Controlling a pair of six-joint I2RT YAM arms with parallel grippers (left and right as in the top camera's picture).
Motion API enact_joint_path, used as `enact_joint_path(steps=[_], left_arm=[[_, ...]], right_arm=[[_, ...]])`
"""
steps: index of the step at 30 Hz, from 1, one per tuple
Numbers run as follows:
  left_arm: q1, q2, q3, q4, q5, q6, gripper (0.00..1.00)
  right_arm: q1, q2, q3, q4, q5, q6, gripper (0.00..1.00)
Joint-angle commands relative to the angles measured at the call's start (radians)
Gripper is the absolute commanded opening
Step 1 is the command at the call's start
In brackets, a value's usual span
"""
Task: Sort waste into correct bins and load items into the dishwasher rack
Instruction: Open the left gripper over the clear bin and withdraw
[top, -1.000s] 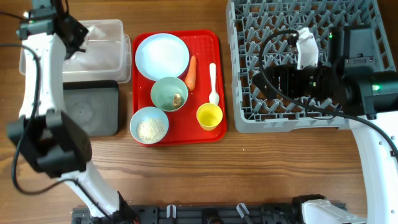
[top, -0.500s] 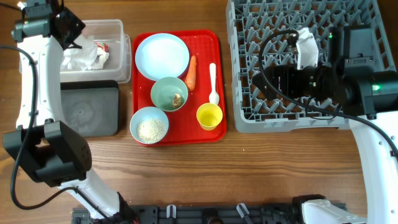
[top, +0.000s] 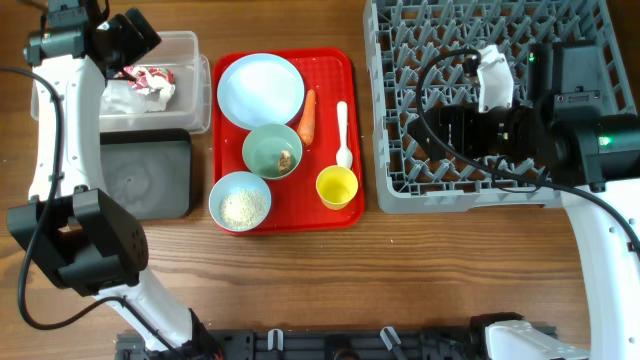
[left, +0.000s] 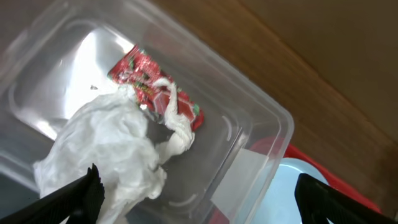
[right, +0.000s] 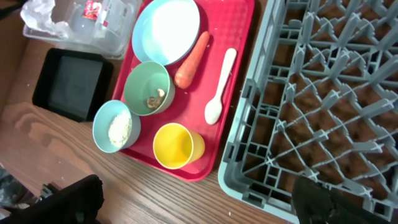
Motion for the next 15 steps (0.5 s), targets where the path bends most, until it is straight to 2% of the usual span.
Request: enact_joint_path(steps=[1, 3, 6, 8, 11, 14, 15], left_arm=[[0.000, 0.014, 0.005, -0.016, -0.024, -0.276, 1.00], [0.000, 0.014, 0.005, 0.023, 0.099, -0.204, 1.00], [-0.001, 0.014, 0.005, 0.059, 0.363, 0.032, 1.00], [-0.001, 0.014, 0.005, 0.050, 0.425, 0.093, 1.00], [0.005, 0.014, 0.005, 0.038, 0.370, 0.090, 1.00], [0.017, 0.014, 0.005, -0.016, 0.156, -0.083, 1.00], [0.017, 0.014, 0.005, -0.029, 0.118, -0.098, 1.00]], right_arm=[[0.003, 0.002, 0.016, -0.013, 0.021, -0.013, 1.00], [0.003, 0.002, 0.016, -0.023, 0.021, -0.014, 1.00], [0.003, 0.002, 0.016, -0.033, 0.021, -0.014, 1.00], [0.003, 0.002, 0.016, -0.034, 0.021, -0.014, 1.00], [0.003, 0.002, 0.016, -0.040, 0.021, -0.014, 1.00], [0.003, 0.002, 0.016, -0.047, 0.021, -0.014, 1.00], [0.003, 0.002, 0.016, -0.046, 0.021, -0.014, 1.00]])
